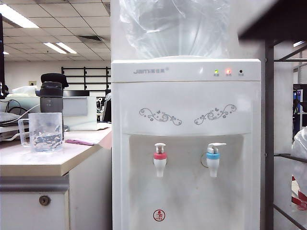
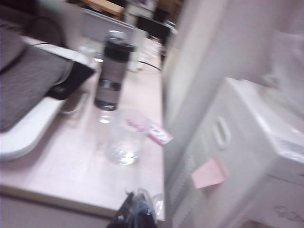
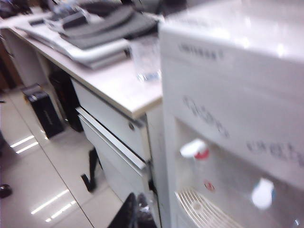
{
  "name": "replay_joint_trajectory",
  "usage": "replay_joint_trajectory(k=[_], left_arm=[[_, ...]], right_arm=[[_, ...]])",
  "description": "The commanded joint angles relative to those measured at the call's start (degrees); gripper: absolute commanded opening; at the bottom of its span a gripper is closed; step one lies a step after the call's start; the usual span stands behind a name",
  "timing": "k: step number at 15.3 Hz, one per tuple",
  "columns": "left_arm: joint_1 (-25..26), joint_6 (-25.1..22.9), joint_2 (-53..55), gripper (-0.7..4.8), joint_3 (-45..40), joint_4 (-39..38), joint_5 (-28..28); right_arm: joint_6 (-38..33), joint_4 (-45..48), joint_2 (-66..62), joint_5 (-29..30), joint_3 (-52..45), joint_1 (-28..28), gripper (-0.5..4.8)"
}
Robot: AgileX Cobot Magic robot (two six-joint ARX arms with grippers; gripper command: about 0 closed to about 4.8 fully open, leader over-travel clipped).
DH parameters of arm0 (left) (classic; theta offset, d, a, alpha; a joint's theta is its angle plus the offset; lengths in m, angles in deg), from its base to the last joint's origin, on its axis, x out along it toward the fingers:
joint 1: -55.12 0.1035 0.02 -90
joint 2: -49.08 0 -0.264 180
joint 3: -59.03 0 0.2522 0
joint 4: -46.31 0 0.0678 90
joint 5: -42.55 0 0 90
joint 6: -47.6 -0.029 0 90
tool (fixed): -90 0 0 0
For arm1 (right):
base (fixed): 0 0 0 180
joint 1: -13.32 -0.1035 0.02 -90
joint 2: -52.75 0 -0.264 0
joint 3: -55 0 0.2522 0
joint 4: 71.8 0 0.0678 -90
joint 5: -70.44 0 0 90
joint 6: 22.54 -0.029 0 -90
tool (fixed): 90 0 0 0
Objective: Pick up the plastic mug from the left desk, go to the hot water outlet of the water dispenser, press the vertical switch to get some water, then put the mug back on the desk.
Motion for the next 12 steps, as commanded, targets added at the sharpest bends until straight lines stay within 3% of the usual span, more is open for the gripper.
replay_joint_trajectory(k=[1, 4, 5, 8, 12], left_arm=[[-0.04, 0.55, -7.52, -0.06, -11.80, 1.97, -1.40], [-0.07, 0.15, -7.93, -0.06, -17.90, 5.99, -1.40], [-0.07, 1.01, -7.93, -0.06, -22.56, 12.07, -1.51], [-0.07, -0.07, -7.93, -0.06, -25.92, 20.15, -3.37], [-0.07, -5.42, -7.96, -0.06, -26.64, 18.82, -4.13]], right_arm=[[-1.99, 6.73, 0.24, -3.56, -8.07, -0.04, -0.06], [-6.32, 12.66, 0.15, -6.84, -15.72, -0.04, -0.06], [-2.75, 11.45, 0.22, -11.82, -15.67, 0.46, -0.06], [-2.62, 15.65, 0.20, -15.50, -15.67, 5.75, -0.06], [-7.74, 18.27, 0.26, -8.90, -15.69, 17.73, -0.06]])
